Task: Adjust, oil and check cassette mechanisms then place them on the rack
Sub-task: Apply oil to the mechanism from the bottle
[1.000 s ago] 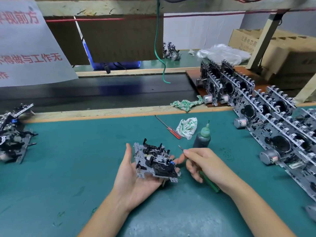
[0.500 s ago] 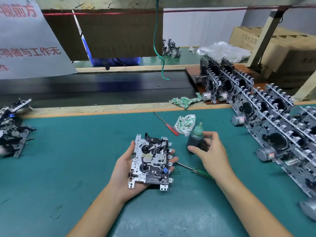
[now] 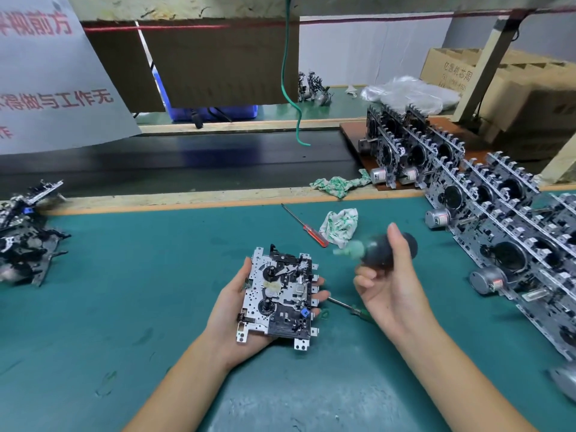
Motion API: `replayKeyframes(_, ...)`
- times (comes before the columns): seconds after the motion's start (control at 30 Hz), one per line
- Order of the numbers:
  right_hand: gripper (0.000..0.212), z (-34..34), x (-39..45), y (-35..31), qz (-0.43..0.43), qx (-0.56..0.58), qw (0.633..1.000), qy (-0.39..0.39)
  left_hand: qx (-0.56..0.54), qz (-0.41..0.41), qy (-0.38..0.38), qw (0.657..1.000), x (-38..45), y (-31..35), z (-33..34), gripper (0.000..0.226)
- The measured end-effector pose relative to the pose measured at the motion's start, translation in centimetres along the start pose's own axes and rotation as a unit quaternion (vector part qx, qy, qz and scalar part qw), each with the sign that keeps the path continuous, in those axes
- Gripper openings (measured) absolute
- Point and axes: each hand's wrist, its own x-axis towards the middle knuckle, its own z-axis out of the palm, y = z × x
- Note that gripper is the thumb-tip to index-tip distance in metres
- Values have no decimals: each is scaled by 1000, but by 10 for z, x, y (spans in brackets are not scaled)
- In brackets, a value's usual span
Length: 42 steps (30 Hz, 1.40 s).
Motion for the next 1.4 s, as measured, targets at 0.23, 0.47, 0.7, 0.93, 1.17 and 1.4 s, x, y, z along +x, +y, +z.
replayKeyframes(0.23, 37, 0, -4, 12, -143, -161, 977, 5, -19, -3, 3, 1000, 0, 1, 2, 72)
replayKeyframes(0.47, 35, -2, -5, 15, -169, -212, 962, -6, -19, -17, -2, 1000, -1, 1, 2, 71)
replayKeyframes(0.7, 39, -2, -6, 15, -180, -257, 949, -18, -10, -25, 5, 1000, 1, 1, 0, 71)
replayKeyframes(0.93, 37, -4, -4, 15, -181, -278, 943, -25, -3, -24, 12, 1000, 1, 2, 1, 69)
replayKeyframes(1.17, 37, -4, -4, 15, -183, -268, 945, -35, 1, -26, 16, 1000, 0, 1, 2, 69)
replayKeyframes(1.4, 41, -2, -3, 10, -189, -247, 950, -27, 27, -19, 20, 999, 0, 1, 2, 72)
